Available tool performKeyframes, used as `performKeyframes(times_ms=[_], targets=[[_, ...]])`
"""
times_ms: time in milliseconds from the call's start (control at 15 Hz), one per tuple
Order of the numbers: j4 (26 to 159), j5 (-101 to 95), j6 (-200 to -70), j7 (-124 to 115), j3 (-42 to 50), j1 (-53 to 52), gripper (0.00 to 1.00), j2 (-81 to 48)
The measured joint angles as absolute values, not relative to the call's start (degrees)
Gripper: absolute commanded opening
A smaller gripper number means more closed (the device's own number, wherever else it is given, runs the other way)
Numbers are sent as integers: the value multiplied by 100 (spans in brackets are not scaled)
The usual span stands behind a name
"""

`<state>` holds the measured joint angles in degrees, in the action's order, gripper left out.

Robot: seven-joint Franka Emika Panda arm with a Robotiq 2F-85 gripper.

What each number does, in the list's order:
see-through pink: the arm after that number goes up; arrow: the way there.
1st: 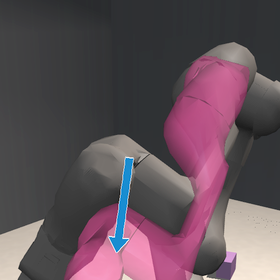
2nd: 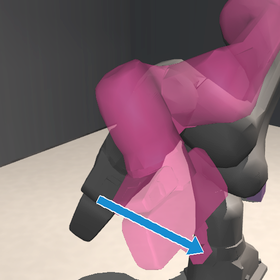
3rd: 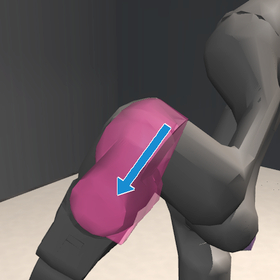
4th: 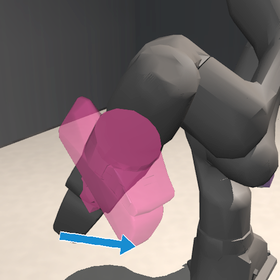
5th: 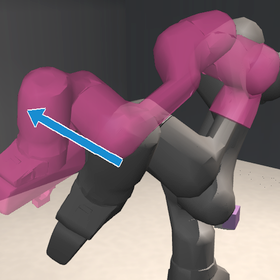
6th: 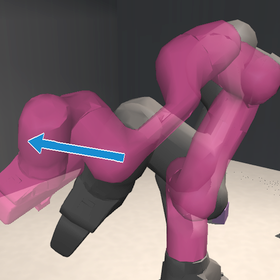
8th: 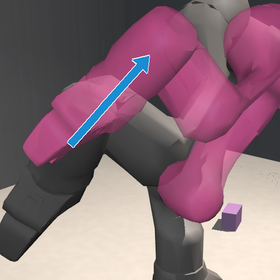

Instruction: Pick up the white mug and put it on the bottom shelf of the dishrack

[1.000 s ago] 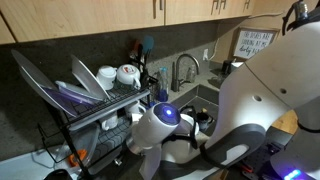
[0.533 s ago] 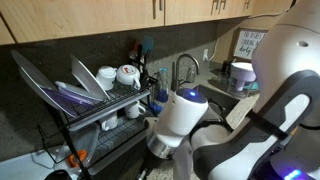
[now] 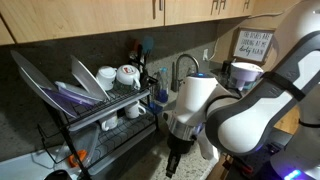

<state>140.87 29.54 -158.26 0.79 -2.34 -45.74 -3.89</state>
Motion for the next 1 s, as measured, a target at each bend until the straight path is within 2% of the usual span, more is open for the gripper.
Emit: performKeyframes(times_ms=[533, 600, 667, 733, 1000], targets=[[14700, 2227, -14842, 27, -1161, -2873, 1, 365], [14720, 2104, -14662, -30, -1227, -2739, 9, 458], [14730, 2022, -14497, -41, -1282, -2632, 27, 545], [14731, 1972, -14336, -41, -1325, -2556, 32, 622], [14729, 1824, -13816, -51, -1456, -2396, 63, 901]])
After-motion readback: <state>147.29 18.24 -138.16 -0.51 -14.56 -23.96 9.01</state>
